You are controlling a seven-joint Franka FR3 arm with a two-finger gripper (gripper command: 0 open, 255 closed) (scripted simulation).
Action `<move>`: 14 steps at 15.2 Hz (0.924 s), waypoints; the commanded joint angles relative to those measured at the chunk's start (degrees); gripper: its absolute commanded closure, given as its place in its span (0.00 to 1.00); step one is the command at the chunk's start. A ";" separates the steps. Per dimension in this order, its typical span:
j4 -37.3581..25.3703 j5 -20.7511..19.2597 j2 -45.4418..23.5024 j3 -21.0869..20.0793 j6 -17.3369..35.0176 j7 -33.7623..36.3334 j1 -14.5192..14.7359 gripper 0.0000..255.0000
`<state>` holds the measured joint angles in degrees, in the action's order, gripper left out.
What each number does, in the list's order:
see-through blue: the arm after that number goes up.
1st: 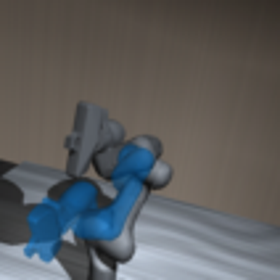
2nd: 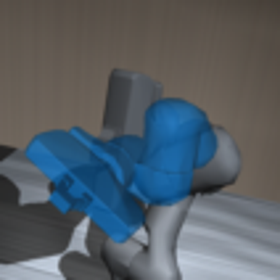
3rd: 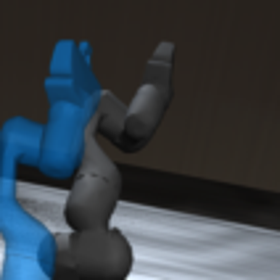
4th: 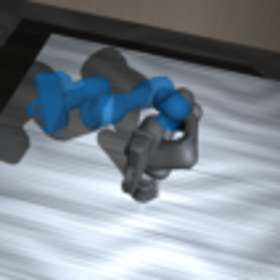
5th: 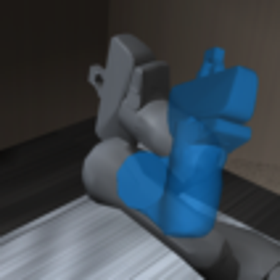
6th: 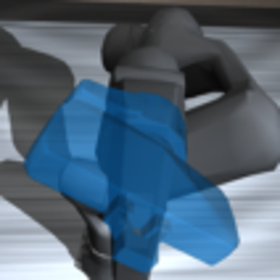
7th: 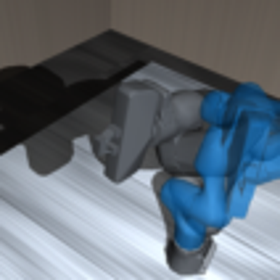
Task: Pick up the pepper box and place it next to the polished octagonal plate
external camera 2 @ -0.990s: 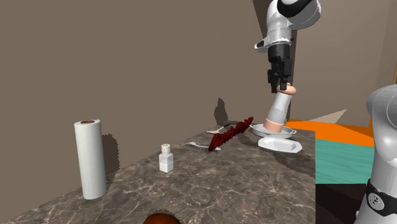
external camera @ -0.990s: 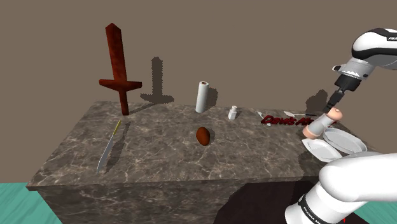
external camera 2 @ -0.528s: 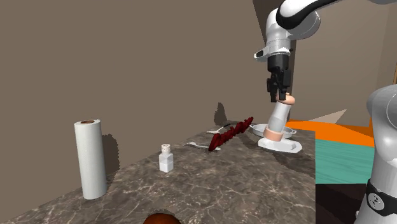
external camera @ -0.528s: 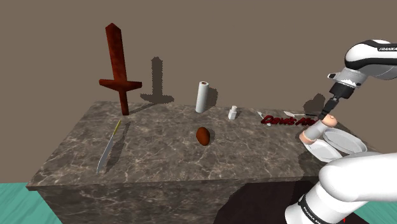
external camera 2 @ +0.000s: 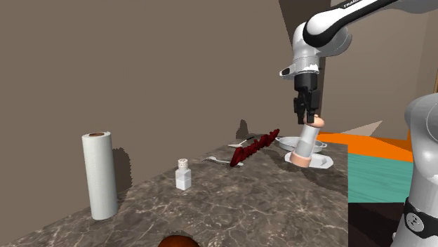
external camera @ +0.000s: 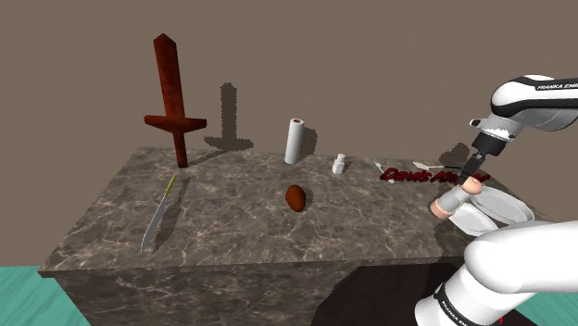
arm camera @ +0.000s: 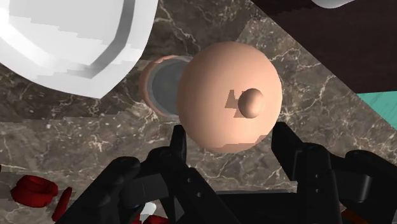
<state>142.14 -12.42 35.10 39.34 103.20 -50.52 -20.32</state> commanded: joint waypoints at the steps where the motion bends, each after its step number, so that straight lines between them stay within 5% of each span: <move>1: 1.19 -0.25 -0.47 0.64 1.68 -0.30 -0.01 1.00; 13: 3.71 -0.65 -1.95 2.17 5.64 -0.96 0.21 1.00; 14: 3.71 -0.65 -1.95 2.17 5.64 -0.95 0.21 0.00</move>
<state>145.85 -13.07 33.14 41.51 108.84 -51.47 -20.11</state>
